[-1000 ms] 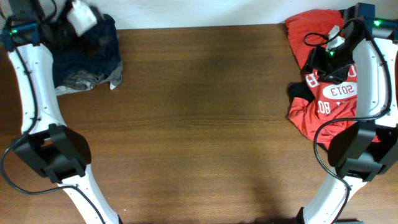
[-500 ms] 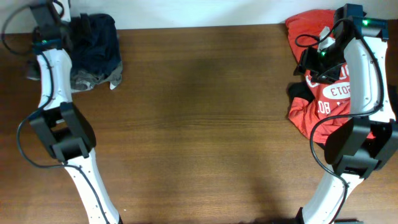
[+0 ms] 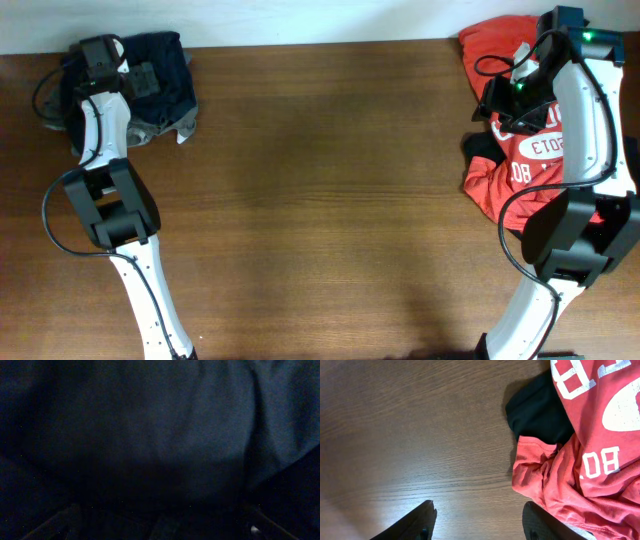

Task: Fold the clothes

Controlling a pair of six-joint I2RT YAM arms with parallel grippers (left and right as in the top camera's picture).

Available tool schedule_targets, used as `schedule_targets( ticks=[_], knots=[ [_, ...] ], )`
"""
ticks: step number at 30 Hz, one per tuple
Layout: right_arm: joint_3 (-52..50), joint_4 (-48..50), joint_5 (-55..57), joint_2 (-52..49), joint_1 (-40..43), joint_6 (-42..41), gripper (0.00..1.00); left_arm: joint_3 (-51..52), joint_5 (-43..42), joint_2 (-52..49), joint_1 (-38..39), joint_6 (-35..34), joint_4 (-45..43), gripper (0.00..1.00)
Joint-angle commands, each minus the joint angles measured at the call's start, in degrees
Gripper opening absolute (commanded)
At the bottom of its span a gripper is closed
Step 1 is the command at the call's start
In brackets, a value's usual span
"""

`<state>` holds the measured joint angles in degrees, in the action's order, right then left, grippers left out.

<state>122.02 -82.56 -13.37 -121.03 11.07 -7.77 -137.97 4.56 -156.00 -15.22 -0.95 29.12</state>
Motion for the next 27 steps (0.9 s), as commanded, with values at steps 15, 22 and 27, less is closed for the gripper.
schedule_targets(
  ticks=[15, 22, 27],
  knots=[
    [0.92, 3.65, 1.51, -0.2, 0.2, 0.48, 0.71, -8.55, 3.21, 1.57, -2.01, 6.4, 12.0, 0.99],
    [9.05, 3.02, 2.67, 0.5, 1.7, 3.54, 0.9, -9.99, 3.13, 13.2, -0.98, 6.29, 20.76, 0.99],
    [26.77, -4.35, 3.74, 1.84, 3.28, 6.29, 0.99, -9.99, -0.11, 24.9, 2.03, 6.14, 28.06, 0.99]
  ],
)
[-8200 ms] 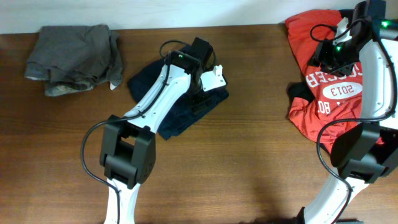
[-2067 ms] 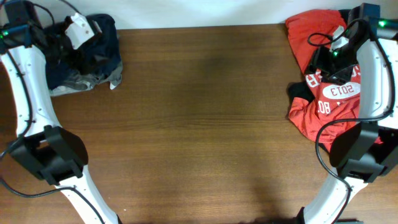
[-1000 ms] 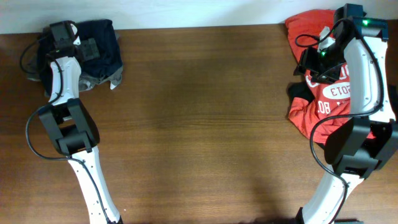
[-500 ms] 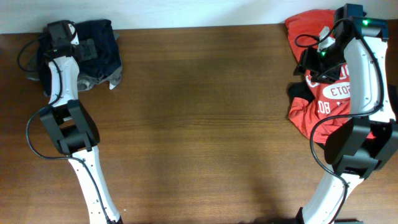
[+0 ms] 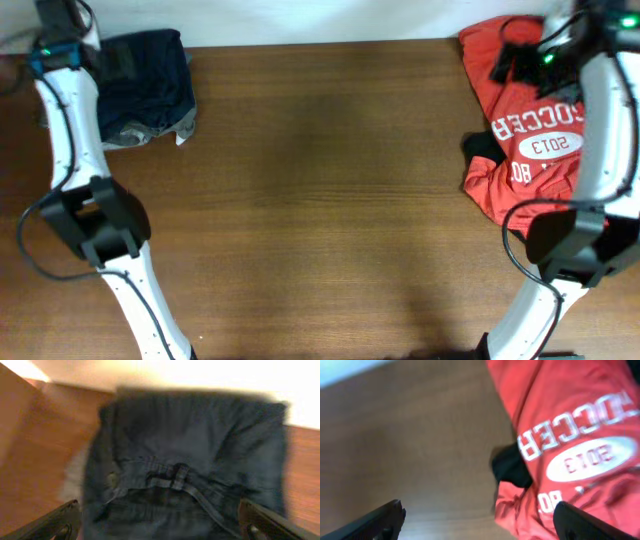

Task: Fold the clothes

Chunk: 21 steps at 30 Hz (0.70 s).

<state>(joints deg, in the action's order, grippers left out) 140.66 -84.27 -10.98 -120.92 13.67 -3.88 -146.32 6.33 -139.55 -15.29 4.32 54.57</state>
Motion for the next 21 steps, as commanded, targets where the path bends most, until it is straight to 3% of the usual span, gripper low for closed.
schedule_targets(
  ticks=[1, 8, 21],
  knots=[
    [10.73, -4.31, 1.36, 1.9, 0.66, 3.13, 0.99, -1.64, -2.71, 9.79, 2.67, 0.9, 3.56, 0.99],
    [25.9, -13.07, 1.11, 2.78, 0.66, 3.19, 0.99, -1.64, -8.11, 17.62, 8.09, 0.94, 9.31, 0.99],
    [26.38, -13.03, -0.39, 5.88, 0.55, 3.02, 0.99, -1.6, -8.11, 18.38, 11.54, 0.94, 11.32, 0.99]
  ],
)
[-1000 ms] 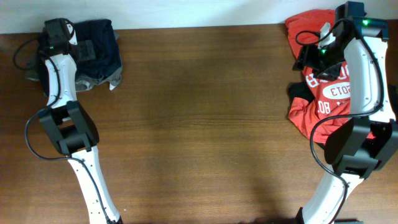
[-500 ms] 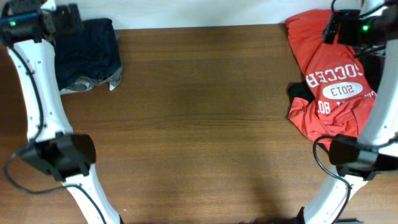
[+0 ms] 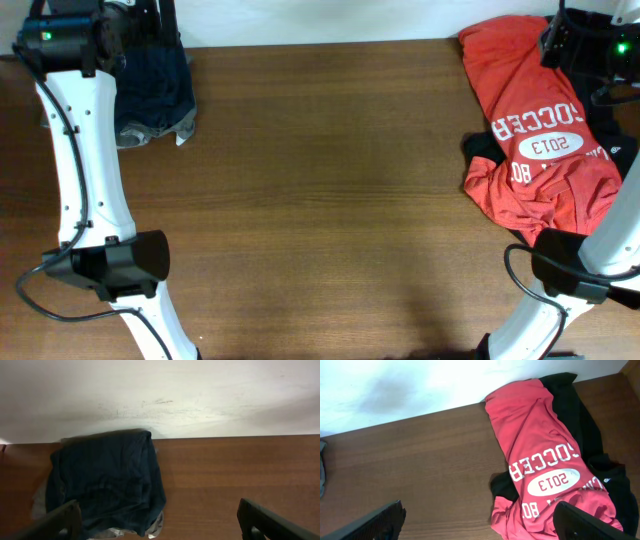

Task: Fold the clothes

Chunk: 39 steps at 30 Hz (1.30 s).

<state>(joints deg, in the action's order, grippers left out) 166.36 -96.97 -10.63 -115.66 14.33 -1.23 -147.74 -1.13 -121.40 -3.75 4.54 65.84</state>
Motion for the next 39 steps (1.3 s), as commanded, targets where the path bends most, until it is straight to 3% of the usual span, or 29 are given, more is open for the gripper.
schedule_targets(
  ticks=[1, 18, 25, 30, 39],
  knots=[
    [0.68, -0.33, -0.74, 0.59, -0.09, 0.37, 0.99, -0.17, -0.66, 0.24, -0.04, 0.72, 0.04, 0.99],
    [0.72, -0.2, 1.7, 0.72, 0.11, 2.08, 0.99, -0.17, -0.66, 0.24, -0.04, 0.72, 0.07, 0.99],
    [-0.98, -0.11, 0.74, 9.27, -0.11, 2.34, 0.99, -0.17, -0.63, 0.24, -0.04, 0.72, 0.07, 0.99],
    [-15.45, 9.05, 0.79, 21.35, -0.17, 3.02, 0.99, -0.17, -0.66, 0.24, -0.04, 0.72, 0.04, 0.99],
    [-63.39, 41.33, 0.74, 49.62, -5.29, 5.31, 0.99, -0.17, -0.66, 0.24, -0.04, 0.72, 0.07, 0.99]
  ],
)
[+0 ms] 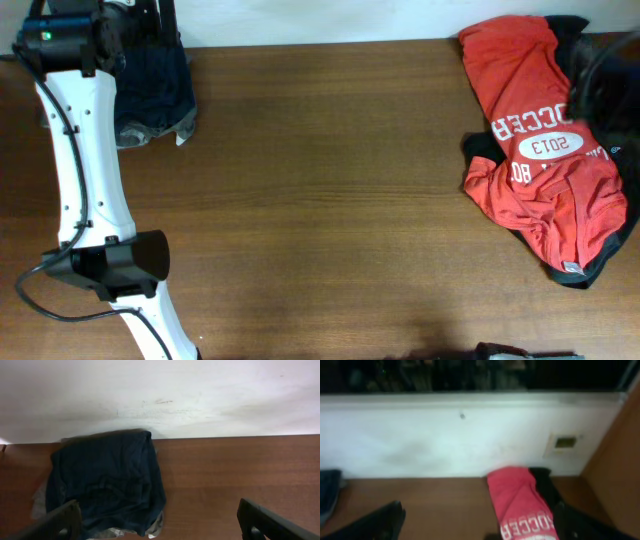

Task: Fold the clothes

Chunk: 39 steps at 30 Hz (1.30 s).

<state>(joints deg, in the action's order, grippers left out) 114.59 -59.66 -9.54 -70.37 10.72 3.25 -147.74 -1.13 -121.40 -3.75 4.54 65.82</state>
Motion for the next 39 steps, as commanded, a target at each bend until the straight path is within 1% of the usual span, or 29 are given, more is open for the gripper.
schedule_targets(
  ticks=[1, 3, 10, 11, 17, 21, 24, 30, 33, 34, 39],
  knots=[
    [-17.81, 7.72, -0.48, 7.5, -2.36, 0.83, 0.99, -0.17, -0.66, 0.24, -0.04, 0.72, 0.09, 0.99],
    [-30.4, 14.93, -0.94, 13.81, -3.61, 0.83, 0.99, -0.17, -0.66, 0.24, -0.04, 0.72, 0.09, 0.99],
    [-64.76, 35.47, -2.99, 31.06, -3.96, 0.81, 0.99, -0.17, -0.66, 0.24, -0.04, 0.72, 0.09, 0.99],
    [-71.38, 39.43, -3.74, 34.62, -3.96, 0.79, 0.99, -0.17, -0.63, 0.24, -0.04, 0.72, 0.09, 0.99],
    [-92.96, 53.72, -6.58, 48.35, -4.02, 0.33, 0.99, -0.17, -0.66, 0.24, -0.04, 0.72, 0.09, 0.99],
    [-102.97, 58.1, -6.58, 56.98, -4.02, 0.35, 0.99, -0.17, -0.63, 0.24, -0.04, 0.72, 0.09, 0.99],
    [-106.57, 58.23, -6.56, 60.78, -4.02, 0.37, 0.99, -0.17, -0.66, 0.24, -0.04, 0.72, 0.09, 0.99],
    [-112.02, 58.18, -6.43, 67.01, -4.02, 0.35, 0.99, -0.17, -0.66, 0.24, -0.04, 0.72, 0.09, 0.99],
    [-114.2, 58.16, -8.2, 69.2, -4.0, 0.37, 0.99, -0.17, -0.63, 0.24, -0.04, 0.72, 0.07, 0.99],
    [-114.27, 56.57, -8.59, 69.99, -4.0, 0.37, 0.99, -0.17, -0.63, 0.24, -0.04, 0.72, 0.07, 0.99],
    [-114.27, 56.89, -8.44, 70.18, -3.96, 0.39, 0.99, -0.17, -0.66, 0.24, -0.04, 0.72, 0.09, 0.99]
  ],
)
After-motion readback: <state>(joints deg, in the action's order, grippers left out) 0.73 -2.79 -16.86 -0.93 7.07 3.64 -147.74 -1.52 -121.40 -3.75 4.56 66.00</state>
